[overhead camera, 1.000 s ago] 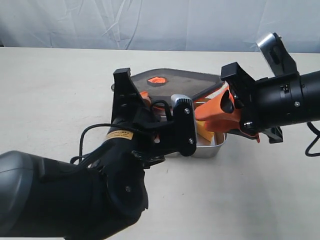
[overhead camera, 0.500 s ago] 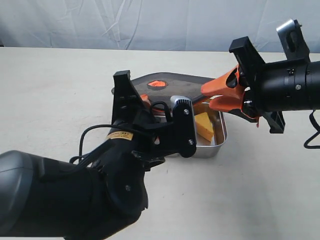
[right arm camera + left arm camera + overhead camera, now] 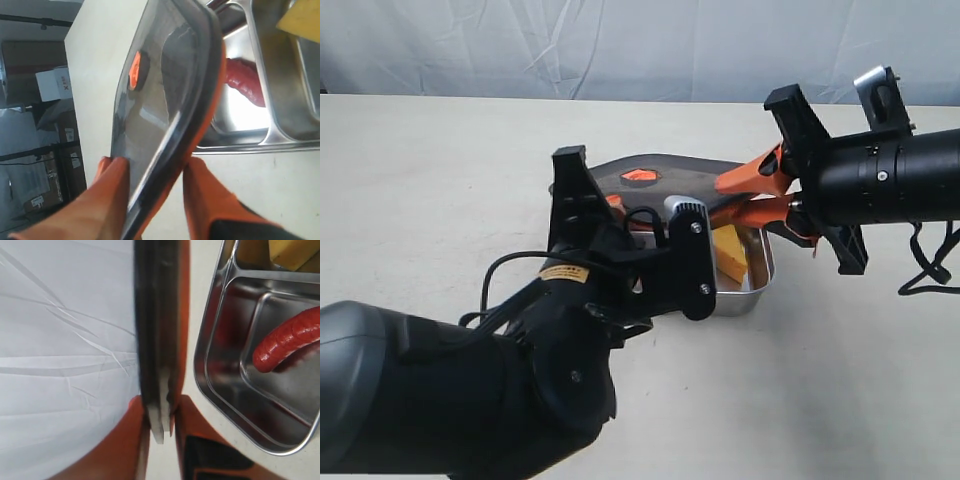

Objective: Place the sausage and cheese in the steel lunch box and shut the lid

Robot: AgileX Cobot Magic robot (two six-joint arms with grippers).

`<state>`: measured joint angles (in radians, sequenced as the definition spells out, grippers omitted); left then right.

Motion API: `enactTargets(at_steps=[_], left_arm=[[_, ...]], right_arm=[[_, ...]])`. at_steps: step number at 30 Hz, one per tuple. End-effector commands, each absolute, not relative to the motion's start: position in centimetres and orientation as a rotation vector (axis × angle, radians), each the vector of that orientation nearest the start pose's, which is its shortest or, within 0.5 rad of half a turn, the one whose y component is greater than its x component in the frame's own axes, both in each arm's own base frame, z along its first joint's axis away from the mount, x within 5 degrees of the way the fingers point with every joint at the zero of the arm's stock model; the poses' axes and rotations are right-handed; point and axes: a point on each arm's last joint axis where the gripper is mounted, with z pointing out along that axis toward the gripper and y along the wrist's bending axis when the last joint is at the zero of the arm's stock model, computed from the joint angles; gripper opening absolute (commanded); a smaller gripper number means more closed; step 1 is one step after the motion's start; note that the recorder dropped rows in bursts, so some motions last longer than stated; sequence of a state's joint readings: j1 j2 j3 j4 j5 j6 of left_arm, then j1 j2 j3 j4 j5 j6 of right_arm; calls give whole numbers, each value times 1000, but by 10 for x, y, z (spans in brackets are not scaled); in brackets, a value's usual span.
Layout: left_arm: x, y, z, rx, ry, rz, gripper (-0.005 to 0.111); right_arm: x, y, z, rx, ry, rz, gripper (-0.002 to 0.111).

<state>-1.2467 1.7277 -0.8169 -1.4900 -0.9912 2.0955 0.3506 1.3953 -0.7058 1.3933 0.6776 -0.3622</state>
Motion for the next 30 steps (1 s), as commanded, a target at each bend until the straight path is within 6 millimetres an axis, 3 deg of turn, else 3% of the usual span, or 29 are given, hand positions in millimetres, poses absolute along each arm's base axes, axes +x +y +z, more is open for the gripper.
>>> enactTargets(at_steps=[1, 5, 6, 13, 25, 27, 30], left_arm=[[170, -269, 198, 1339, 1492, 755, 0], [169, -270, 199, 1341, 1492, 747, 0], [169, -270, 199, 1341, 1492, 747, 0], [169, -268, 197, 1333, 1532, 742, 0], [165, -264, 188, 1292, 1699, 667, 0], [165, -263, 188, 1275, 1718, 667, 8], [165, -262, 188, 1209, 1753, 635, 32]], right_arm=[[229, 142, 230, 425, 2531, 1355, 28], [230, 142, 230, 398, 2515, 1340, 2], [230, 142, 230, 380, 2513, 1335, -1], [232, 141, 229, 256, 2491, 1273, -1], [234, 139, 228, 223, 2480, 1210, -1], [234, 139, 228, 207, 2478, 1205, -1], [234, 139, 228, 189, 2475, 1200, -1]])
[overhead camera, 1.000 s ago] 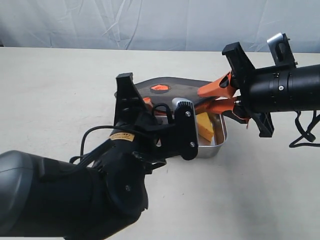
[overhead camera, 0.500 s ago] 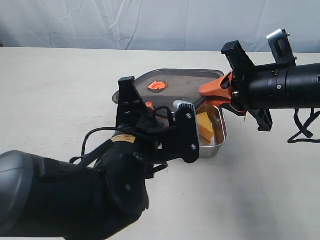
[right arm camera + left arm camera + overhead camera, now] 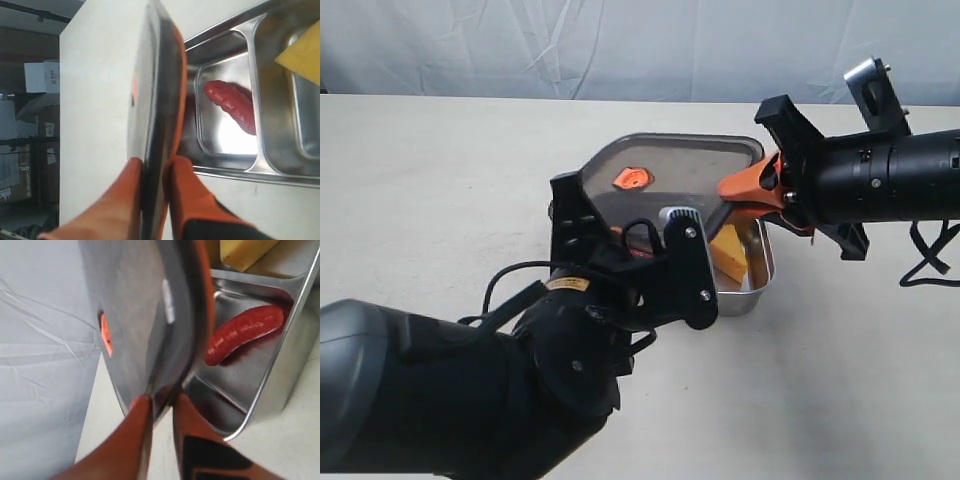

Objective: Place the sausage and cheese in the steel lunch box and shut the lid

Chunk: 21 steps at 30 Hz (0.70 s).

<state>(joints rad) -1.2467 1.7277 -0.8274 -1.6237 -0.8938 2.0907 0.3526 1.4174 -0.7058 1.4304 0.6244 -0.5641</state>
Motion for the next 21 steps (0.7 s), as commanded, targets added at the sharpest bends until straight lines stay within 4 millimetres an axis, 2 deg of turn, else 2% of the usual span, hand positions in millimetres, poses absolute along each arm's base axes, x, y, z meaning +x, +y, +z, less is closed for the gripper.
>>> enactTargets(at_steps=[1, 2, 4, 10, 14, 17, 21], left_arm=[[165, -263, 188, 1198, 1761, 622, 37], [165, -263, 188, 1182, 1768, 612, 43], [165, -262, 187, 1172, 1782, 607, 47], [165, -255, 186, 1110, 1845, 656, 47], [164, -249, 197, 1066, 1836, 670, 47], [162, -242, 217, 1009, 1829, 610, 47], [157, -229, 252, 900, 1813, 500, 47]], right_arm=[[234, 139, 228, 179, 2474, 1196, -1], [234, 138, 227, 175, 2472, 1188, -1], [235, 138, 227, 163, 2468, 1172, -1], [234, 137, 225, 91, 2479, 1129, -1], [233, 135, 223, 19, 2495, 1079, -1], [232, 134, 221, -57, 2515, 1036, -1], [232, 134, 222, -55, 2512, 1036, -1]])
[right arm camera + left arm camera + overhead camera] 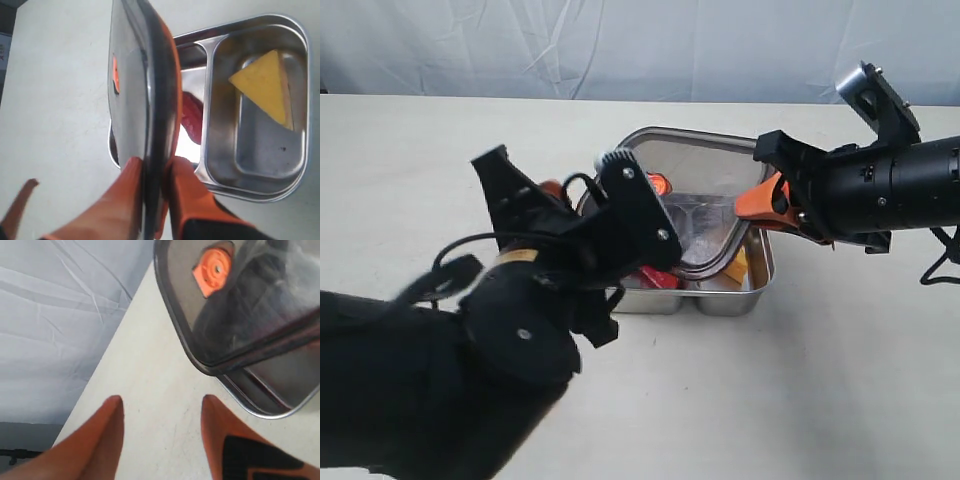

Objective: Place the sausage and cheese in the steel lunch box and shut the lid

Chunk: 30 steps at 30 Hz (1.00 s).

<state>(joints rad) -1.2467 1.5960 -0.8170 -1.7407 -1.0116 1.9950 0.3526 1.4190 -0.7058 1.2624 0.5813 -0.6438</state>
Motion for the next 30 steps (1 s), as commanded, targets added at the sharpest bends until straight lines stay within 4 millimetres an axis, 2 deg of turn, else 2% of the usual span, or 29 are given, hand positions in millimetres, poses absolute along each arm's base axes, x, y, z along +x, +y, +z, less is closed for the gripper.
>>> enactTargets(at_steps=[1, 5, 8, 12, 15, 16, 19, 21, 22, 24, 25, 27, 30], left_arm=[[156, -225, 258, 884, 1809, 484, 47], [151, -209, 272, 829, 1802, 435, 47], [150, -194, 267, 797, 1826, 405, 43], [157, -167, 253, 706, 1914, 322, 35], [164, -152, 247, 636, 1982, 138, 34], [169, -146, 248, 594, 2009, -2, 34], [181, -137, 251, 582, 2019, -236, 34], [192, -128, 251, 537, 2031, -375, 34], [201, -115, 251, 462, 2043, -437, 34], [213, -98, 249, 391, 2052, -492, 34], [222, -87, 243, 343, 2074, -508, 34], [231, -82, 231, 322, 2113, -613, 34], [238, -90, 207, 350, 2185, -747, 34]], right_arm=[[233, 135, 224, -60, 2506, 1035, -1], [237, 138, 233, -131, 2488, 1043, -1], [240, 140, 242, -175, 2467, 1046, -1], [240, 141, 244, -203, 2466, 1053, -1], [239, 140, 243, -247, 2479, 1022, -1], [239, 139, 242, -277, 2487, 1002, -1], [236, 137, 242, -352, 2493, 949, -1], [233, 136, 248, -435, 2470, 929, -1], [231, 135, 253, -467, 2458, 921, -1], [234, 123, 264, -437, 2438, 932, -1], [237, 113, 269, -412, 2437, 946, -1], [238, 104, 269, -389, 2446, 974, -1], [239, 108, 271, -408, 2403, 1045, -1]])
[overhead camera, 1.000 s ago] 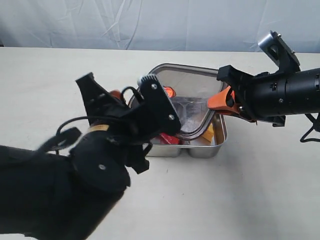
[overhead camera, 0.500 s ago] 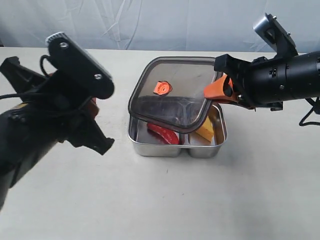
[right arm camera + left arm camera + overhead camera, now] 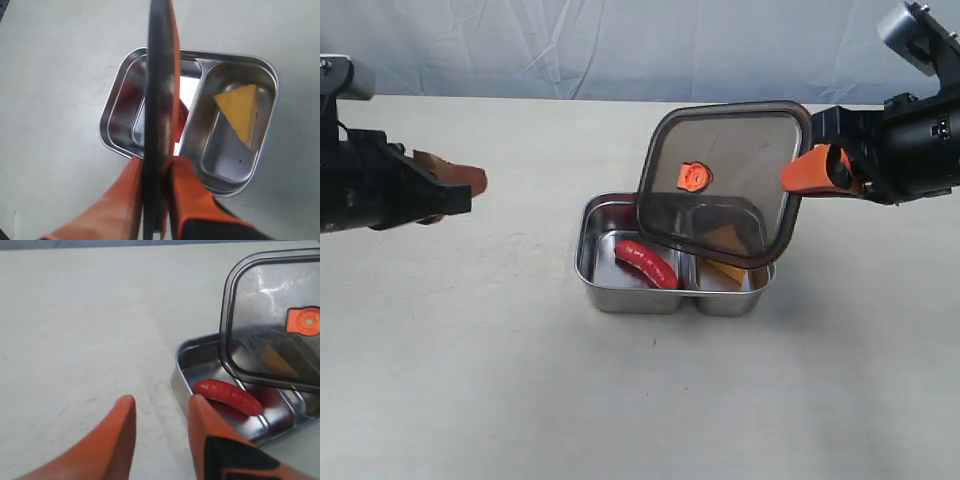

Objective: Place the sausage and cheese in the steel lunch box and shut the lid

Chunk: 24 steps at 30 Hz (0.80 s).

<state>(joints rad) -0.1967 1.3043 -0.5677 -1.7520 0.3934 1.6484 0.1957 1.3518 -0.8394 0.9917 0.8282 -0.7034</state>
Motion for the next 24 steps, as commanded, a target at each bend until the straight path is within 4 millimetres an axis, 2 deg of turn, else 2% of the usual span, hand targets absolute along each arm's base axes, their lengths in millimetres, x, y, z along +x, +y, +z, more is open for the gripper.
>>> enactTargets(at_steps=[1, 4, 8, 11, 14, 19, 24], left_arm=[[241, -91, 199, 351, 2216, -767, 34], [242, -93, 192, 361, 2234, -789, 34], [242, -94, 192, 364, 2235, -801, 34], [242, -94, 192, 347, 2235, -827, 34], [241, -94, 192, 317, 2248, -840, 34], [240, -96, 193, 318, 2241, -872, 34], [241, -95, 193, 320, 2242, -862, 34]], right_arm=[[240, 112, 275, -412, 2345, 1125, -1], [244, 116, 277, -435, 2307, 1187, -1], [254, 116, 267, -529, 2379, 1202, -1], [274, 108, 260, -475, 2409, 1312, -1], [289, 97, 255, -520, 2401, 1418, -1], [326, 84, 232, -509, 2471, 1365, -1], [345, 82, 197, -456, 2635, 1358, -1]])
